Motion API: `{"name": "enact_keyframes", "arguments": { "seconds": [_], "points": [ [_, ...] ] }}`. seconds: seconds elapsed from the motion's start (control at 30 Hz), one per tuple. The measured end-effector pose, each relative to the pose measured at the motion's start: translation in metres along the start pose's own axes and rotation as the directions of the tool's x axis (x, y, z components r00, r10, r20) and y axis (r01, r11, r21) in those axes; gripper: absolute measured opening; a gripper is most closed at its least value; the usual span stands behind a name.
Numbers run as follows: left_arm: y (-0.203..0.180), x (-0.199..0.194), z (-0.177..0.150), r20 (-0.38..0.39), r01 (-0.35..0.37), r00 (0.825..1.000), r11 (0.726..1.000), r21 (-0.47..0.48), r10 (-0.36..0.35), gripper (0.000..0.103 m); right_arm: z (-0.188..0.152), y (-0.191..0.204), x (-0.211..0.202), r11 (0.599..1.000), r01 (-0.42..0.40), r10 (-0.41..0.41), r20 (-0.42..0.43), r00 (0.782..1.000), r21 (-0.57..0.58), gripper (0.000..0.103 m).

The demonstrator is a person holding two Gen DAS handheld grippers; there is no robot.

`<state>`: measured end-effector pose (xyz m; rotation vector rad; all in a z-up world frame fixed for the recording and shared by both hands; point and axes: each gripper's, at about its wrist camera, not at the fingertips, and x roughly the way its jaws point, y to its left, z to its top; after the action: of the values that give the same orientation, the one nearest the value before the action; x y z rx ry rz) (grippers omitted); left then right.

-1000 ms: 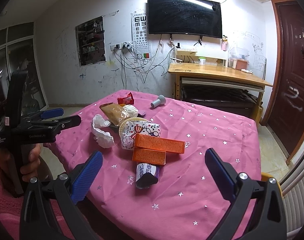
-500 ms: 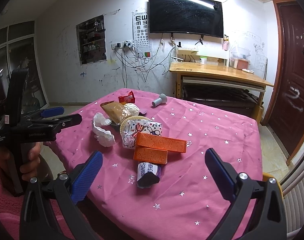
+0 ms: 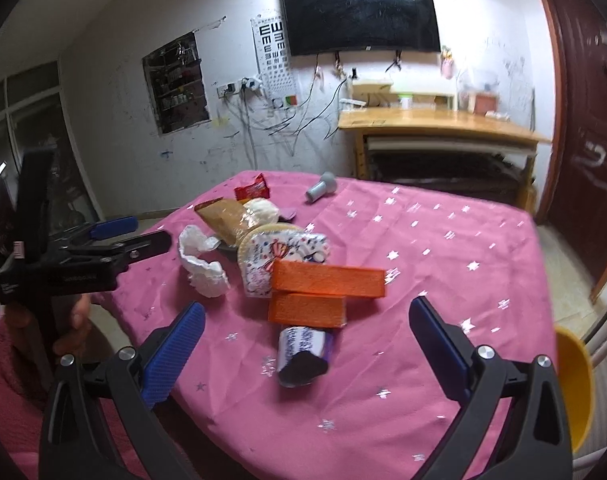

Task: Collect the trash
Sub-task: 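Grasp the white tissue with the left tool while the right tool grasps the milk tube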

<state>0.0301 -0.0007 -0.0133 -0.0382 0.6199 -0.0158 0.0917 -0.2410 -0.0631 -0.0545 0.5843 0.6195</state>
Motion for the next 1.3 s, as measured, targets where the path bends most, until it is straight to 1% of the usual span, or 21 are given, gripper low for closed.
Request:
{"name": "enact_keyframes", "arguments": {
  "seconds": [0.1,0.23,0.37,0.4,0.43,0.47,0.53,0.57,0.63,0.67,0.7,0.73,0.77,0.8,0.83,0.87,0.9,0.97,1.13,1.23,1.3],
  "points": [
    [-0.002,0.010,0.004,-0.023,0.013,1.000,1.000,0.021,-0.012,0.097,-0.003,-0.001,0.013,1.000,-0.013,0.013,-0.035,0.999,0.001,0.096],
    [-0.012,0.024,0.005,-0.057,0.054,0.997,0.995,0.083,-0.049,0.097,-0.008,-0.002,0.031,1.000,-0.022,0.021,-0.106,0.994,-0.008,0.096],
    [-0.019,0.039,0.005,-0.098,0.080,0.993,0.991,0.108,-0.069,0.097,-0.013,-0.001,0.039,0.999,-0.047,0.045,-0.139,0.989,-0.006,0.095],
    [-0.019,0.042,0.005,-0.104,0.085,0.992,0.990,0.111,-0.074,0.097,-0.013,0.000,0.041,0.999,-0.046,0.044,-0.148,0.988,-0.010,0.093],
    [-0.020,0.045,0.005,-0.107,0.090,0.991,0.989,0.114,-0.078,0.096,-0.014,0.000,0.043,0.999,-0.042,0.040,-0.157,0.987,-0.014,0.086],
    [-0.020,0.047,0.005,-0.111,0.093,0.991,0.989,0.115,-0.081,0.090,-0.015,0.000,0.045,0.999,-0.040,0.037,-0.164,0.986,-0.015,0.081],
    [-0.018,0.052,0.004,-0.130,0.111,0.987,0.988,0.106,-0.097,0.083,-0.016,-0.001,0.051,1.000,-0.027,0.025,-0.180,0.983,-0.010,0.065],
    [-0.016,0.053,0.003,-0.134,0.117,0.986,0.988,0.097,-0.103,0.081,-0.017,-0.002,0.053,1.000,-0.022,0.020,-0.183,0.983,-0.009,0.061],
    [-0.014,0.054,0.002,-0.139,0.117,0.985,0.989,0.088,-0.104,0.075,-0.020,0.000,0.057,1.000,-0.016,0.012,-0.192,0.981,-0.016,0.049],
    [-0.012,0.054,0.001,-0.140,0.118,0.984,0.989,0.084,-0.106,0.066,-0.020,0.001,0.058,1.000,-0.013,0.009,-0.191,0.982,-0.022,0.044],
    [-0.011,0.054,0.000,-0.140,0.118,0.984,0.990,0.079,-0.107,0.062,-0.020,0.002,0.059,1.000,-0.012,0.007,-0.186,0.982,-0.024,0.033],
    [-0.010,0.055,-0.001,-0.145,0.119,0.984,0.990,0.074,-0.107,0.050,-0.020,0.002,0.060,1.000,-0.012,0.006,-0.183,0.983,-0.029,0.031],
    [-0.009,0.056,-0.001,-0.152,0.120,0.982,0.990,0.069,-0.108,0.042,-0.021,0.003,0.061,0.999,-0.011,0.004,-0.184,0.983,-0.038,0.030],
    [-0.009,0.056,-0.002,-0.156,0.124,0.981,0.990,0.064,-0.112,0.040,-0.021,0.003,0.062,0.999,-0.004,-0.005,-0.183,0.983,-0.046,0.027],
    [-0.008,0.056,-0.003,-0.161,0.124,0.980,0.991,0.057,-0.113,0.036,-0.021,0.005,0.062,0.998,0.009,-0.020,-0.181,0.983,-0.057,0.025],
    [-0.006,0.056,-0.005,-0.165,0.124,0.980,0.991,0.054,-0.113,0.029,-0.021,0.006,0.061,0.998,0.015,-0.026,-0.180,0.983,-0.063,0.025],
    [-0.006,0.055,-0.006,-0.169,0.123,0.979,0.991,0.054,-0.112,0.026,-0.020,0.008,0.060,0.997,0.019,-0.033,-0.177,0.984,-0.075,0.024],
    [-0.005,0.052,-0.008,-0.167,0.119,0.980,0.992,0.049,-0.110,0.020,-0.017,0.010,0.056,0.998,0.004,-0.015,-0.163,0.987,-0.068,0.024],
    [-0.002,0.036,-0.004,-0.127,0.101,0.987,0.993,0.052,-0.094,0.017,-0.006,0.006,0.031,0.994,-0.107,0.107,-0.086,0.991,-0.001,0.024],
    [-0.003,0.027,0.000,-0.097,0.090,0.992,0.994,0.055,-0.084,0.016,0.001,-0.002,0.020,0.982,-0.179,0.181,-0.035,0.983,0.056,0.024],
    [-0.003,0.021,0.002,-0.085,0.085,0.993,0.995,0.058,-0.080,0.016,0.004,-0.007,0.013,0.964,-0.245,0.246,-0.002,0.969,0.100,0.025]
  ]
}}
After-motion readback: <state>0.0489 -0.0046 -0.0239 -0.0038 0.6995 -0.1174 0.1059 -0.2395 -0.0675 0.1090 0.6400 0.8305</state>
